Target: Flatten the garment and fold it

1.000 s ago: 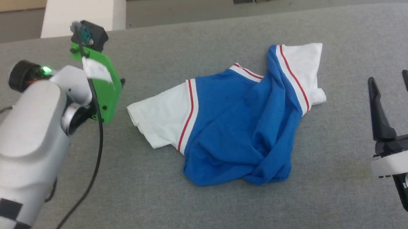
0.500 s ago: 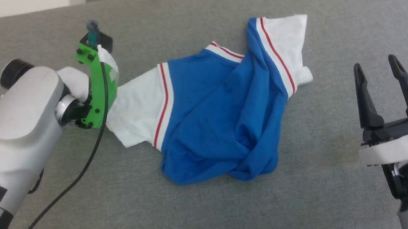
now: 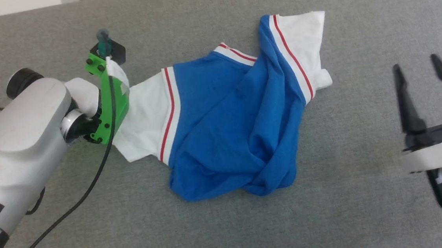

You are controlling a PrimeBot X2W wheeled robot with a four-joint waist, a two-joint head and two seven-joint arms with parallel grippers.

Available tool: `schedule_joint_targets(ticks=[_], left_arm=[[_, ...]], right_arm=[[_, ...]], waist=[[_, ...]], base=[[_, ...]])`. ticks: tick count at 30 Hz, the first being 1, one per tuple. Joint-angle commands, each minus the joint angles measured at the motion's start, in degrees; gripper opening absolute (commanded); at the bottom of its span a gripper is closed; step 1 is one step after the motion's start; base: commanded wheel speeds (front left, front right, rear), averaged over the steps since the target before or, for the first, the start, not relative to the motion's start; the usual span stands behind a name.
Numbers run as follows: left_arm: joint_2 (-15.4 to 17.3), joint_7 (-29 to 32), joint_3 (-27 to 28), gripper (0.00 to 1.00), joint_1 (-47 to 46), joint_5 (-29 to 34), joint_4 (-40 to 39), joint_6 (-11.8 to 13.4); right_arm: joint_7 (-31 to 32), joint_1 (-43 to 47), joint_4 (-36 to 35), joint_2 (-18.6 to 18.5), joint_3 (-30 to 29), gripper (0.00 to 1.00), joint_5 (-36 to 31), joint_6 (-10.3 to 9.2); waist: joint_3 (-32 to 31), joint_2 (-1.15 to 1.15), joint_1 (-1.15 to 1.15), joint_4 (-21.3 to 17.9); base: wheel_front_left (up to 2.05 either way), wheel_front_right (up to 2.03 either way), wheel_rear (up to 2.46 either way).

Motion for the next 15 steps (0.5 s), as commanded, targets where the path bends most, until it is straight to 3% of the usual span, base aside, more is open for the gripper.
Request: schedule_joint_targets(ticks=[1, 5, 9, 15], left_arm=[[0.81, -1.83, 0.12, 0.0, 1.02, -0.93, -0.03, -0.12], [2.27, -6.74, -0.72, 0.0, 1.36, -1.77, -2.42, -0.12], [4.74, -10.31, -1.2, 0.0, 1.42, -2.66, -5.41, -0.12], [6.55, -13.84, -1.15, 0.0, 1.39, -3.23, -8.65, -0.12]], right_arm=[[-0.29, -1.51, 0.31, -1.13, -0.8, 1.0, 0.69, -0.08], [1.08, -4.09, 1.81, -6.13, -0.43, 1.0, 1.64, -0.08], [6.3, -8.75, 3.0, -12.47, 2.35, 1.0, 3.07, -0.08], [18.32, -17.97, 6.13, -23.82, 13.74, 1.0, 9.63, -0.08]], waist=[[-2.3, 0.0, -0.01, 2.11], [-4.34, 0.0, -0.01, 4.13], [-5.4, 0.0, -0.01, 6.22], [-4.6, 0.0, -0.01, 9.86]], base=[[0.0, 0.0, 0.0], [0.0, 0.0, 0.0], [0.0, 0.0, 0.0], [0.0, 0.0, 0.0]])
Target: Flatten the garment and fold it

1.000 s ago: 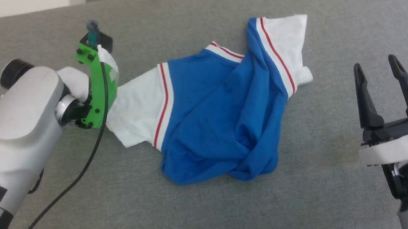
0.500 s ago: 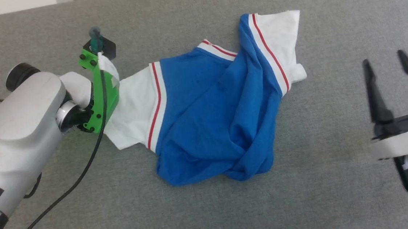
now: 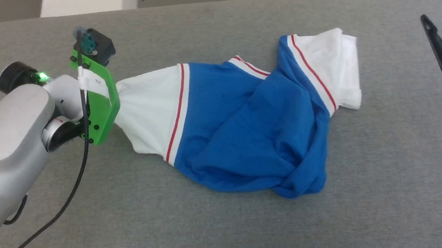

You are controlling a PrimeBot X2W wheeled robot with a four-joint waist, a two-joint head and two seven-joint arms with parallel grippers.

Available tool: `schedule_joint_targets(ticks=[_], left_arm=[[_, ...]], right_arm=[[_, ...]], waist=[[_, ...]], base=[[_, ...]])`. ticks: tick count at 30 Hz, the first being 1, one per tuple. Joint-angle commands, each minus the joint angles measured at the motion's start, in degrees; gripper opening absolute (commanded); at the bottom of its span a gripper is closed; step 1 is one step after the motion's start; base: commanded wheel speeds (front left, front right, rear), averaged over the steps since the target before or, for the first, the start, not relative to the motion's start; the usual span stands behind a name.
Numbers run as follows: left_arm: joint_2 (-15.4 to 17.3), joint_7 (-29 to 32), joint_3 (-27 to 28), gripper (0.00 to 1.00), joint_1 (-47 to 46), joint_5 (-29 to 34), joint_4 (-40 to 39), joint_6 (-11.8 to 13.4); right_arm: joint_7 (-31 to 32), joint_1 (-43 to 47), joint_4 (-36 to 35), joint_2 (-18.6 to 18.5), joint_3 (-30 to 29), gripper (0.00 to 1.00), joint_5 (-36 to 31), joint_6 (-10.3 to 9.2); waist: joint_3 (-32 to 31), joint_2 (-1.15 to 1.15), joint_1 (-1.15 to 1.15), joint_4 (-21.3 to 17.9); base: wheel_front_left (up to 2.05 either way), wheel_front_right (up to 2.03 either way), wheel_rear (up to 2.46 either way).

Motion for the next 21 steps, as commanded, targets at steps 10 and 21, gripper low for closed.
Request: schedule_joint_targets(ticks=[10, 21], left_arm=[[-2.01, -3.53, 0.33, 0.0, -2.12, 1.3, -2.14, -0.02], [-5.89, -6.43, 1.07, 0.0, -7.17, 3.12, -3.06, -0.02]], right_arm=[[34.0, -21.59, 4.65, -15.72, 28.78, 1.0, 24.88, -0.09], [49.92, -34.63, 16.77, -14.24, 32.07, 1.0, 35.89, -0.09]], waist=[[6.35, 0.0, 0.0, 7.85], [14.68, 0.0, 0.0, 13.14]], base=[[0.0, 0.0, 0.0], [0.0, 0.0, 0.0]])
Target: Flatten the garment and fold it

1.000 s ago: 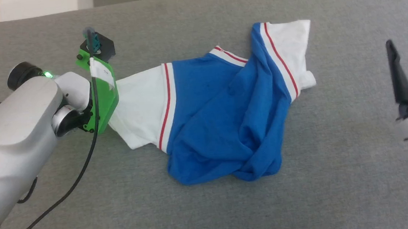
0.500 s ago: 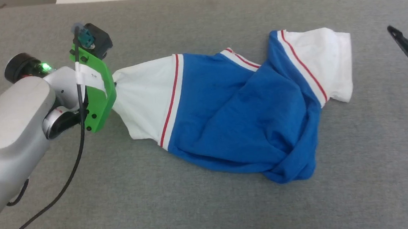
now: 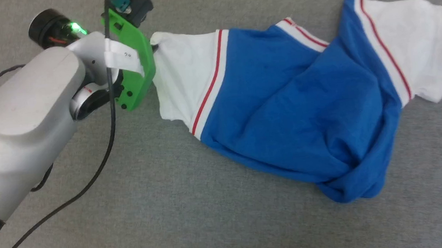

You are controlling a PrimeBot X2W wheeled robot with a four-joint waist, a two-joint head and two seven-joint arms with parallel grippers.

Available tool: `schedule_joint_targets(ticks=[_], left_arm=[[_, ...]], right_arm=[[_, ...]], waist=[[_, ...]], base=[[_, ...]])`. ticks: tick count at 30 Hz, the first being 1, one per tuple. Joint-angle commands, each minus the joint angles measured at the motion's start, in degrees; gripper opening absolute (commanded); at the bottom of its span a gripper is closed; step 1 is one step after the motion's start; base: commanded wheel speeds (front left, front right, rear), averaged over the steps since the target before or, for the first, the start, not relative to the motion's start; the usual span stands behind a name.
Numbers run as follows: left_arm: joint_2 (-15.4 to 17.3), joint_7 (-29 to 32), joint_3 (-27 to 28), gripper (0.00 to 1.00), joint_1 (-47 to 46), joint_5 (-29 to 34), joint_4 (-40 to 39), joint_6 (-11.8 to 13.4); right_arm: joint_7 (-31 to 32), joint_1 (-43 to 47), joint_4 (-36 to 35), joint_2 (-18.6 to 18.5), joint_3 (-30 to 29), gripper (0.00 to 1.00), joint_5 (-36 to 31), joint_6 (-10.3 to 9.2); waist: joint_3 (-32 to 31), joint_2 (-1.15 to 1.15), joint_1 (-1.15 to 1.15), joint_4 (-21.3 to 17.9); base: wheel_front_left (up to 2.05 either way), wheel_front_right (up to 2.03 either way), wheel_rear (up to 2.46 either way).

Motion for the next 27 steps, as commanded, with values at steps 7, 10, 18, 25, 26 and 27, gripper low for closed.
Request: schedule_joint_targets(ticks=[7, 10, 18, 25, 26, 27], left_arm=[[-1.56, -1.12, -0.89, 0.0, -2.61, 0.36, 0.29, -0.01], [-1.68, -1.45, -1.26, 0.0, -2.89, 0.12, 0.95, -0.01], [-0.78, -2.34, -2.26, 0.0, -2.0, -1.26, 3.66, -0.01], [0.05, -6.15, -2.61, 0.0, 0.73, -2.6, 7.62, -0.01], [0.31, -7.14, -2.63, 0.0, 1.0, -2.48, 8.23, -0.01], [0.57, -7.8, -2.67, 0.0, 1.12, -2.38, 8.56, -0.01]], right_arm=[[-1.31, -0.14, 5.4, 3.48, 1.34, 1.0, 0.54, -0.08], [-1.09, 1.44, 6.79, 3.98, 3.15, 1.0, 1.12, -0.08], [-5.64, 0.89, 8.48, 5.26, 5.0, 0.0, 2.2, -0.08], [-15.48, -0.01, 8.83, 6.92, 5.61, 0.0, 4.34, -0.08], [-17.77, -0.3, 8.26, 6.84, 6.12, 0.0, 4.07, -0.08], [-19.62, -0.62, 7.99, 6.71, 6.46, 0.0, 3.75, -0.08]], waist=[[5.75, 0.0, 0.0, 4.36], [5.86, 0.0, 0.0, 4.08], [3.32, 0.0, 0.0, 1.83], [-4.16, 0.0, 0.0, -1.48], [-5.59, 0.0, 0.0, -2.02], [-6.53, 0.0, 0.0, -2.43]], base=[[0.0, 0.0, 0.0], [0.0, 0.0, 0.0], [0.0, 0.0, 0.0], [0.0, 0.0, 0.0], [0.0, 0.0, 0.0], [0.0, 0.0, 0.0]])
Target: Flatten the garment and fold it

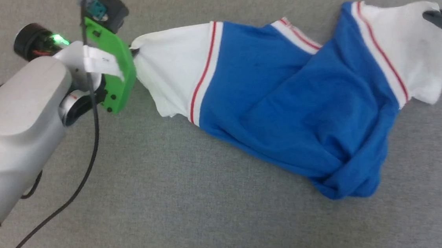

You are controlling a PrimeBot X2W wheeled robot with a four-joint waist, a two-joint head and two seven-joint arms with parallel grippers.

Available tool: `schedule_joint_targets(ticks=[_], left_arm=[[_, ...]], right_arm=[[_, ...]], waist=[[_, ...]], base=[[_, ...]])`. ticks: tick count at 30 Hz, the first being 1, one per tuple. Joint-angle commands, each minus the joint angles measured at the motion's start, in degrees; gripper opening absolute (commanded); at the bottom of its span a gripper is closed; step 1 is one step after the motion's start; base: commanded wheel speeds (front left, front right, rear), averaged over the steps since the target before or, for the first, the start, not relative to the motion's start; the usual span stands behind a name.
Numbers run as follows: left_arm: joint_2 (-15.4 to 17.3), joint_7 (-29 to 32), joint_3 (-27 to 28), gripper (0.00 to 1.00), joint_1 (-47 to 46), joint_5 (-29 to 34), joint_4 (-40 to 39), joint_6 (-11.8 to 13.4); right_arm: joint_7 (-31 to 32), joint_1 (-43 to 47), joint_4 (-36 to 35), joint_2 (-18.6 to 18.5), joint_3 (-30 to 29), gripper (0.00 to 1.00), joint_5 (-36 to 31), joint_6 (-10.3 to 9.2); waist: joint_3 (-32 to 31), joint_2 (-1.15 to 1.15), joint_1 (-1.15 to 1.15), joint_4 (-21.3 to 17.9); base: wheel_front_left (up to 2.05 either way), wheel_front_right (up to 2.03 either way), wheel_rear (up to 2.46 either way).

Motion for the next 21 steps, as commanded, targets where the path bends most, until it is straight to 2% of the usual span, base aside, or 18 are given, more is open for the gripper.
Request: schedule_joint_targets(ticks=[1, 11, 16, 21], left_arm=[[0.91, -1.28, 0.19, 0.0, 0.81, 0.28, 0.79, 0.01], [2.22, -8.77, 1.86, 0.0, -0.32, 1.84, 3.48, 0.45], [1.83, -13.37, 3.68, 0.0, -3.14, 3.49, 4.48, 2.31], [0.93, -18.7, 5.7, 0.0, -8.41, 6.39, 5.38, 4.59]], right_arm=[[-2.67, -0.22, -0.45, 0.1, 0.48, 0.0, -0.04, -0.08], [-20.24, -2.53, -0.16, 0.76, 2.61, 0.0, -0.59, -0.08], [-25.08, -5.08, 1.46, 0.74, 2.28, 0.0, -1.37, -0.08], [-29.76, -10.5, 4.5, 1.62, 1.58, 0.0, -6.56, -0.08]], waist=[[-6.46, -0.01, 0.0, -3.63], [-15.14, -0.01, 0.0, -6.92], [-16.78, -0.01, 0.0, -7.79], [-16.28, -0.01, 0.0, -8.63]], base=[[0.0, 0.0, 0.0], [0.0, 0.0, 0.0], [0.0, 0.0, 0.0], [0.0, 0.0, 0.0]])
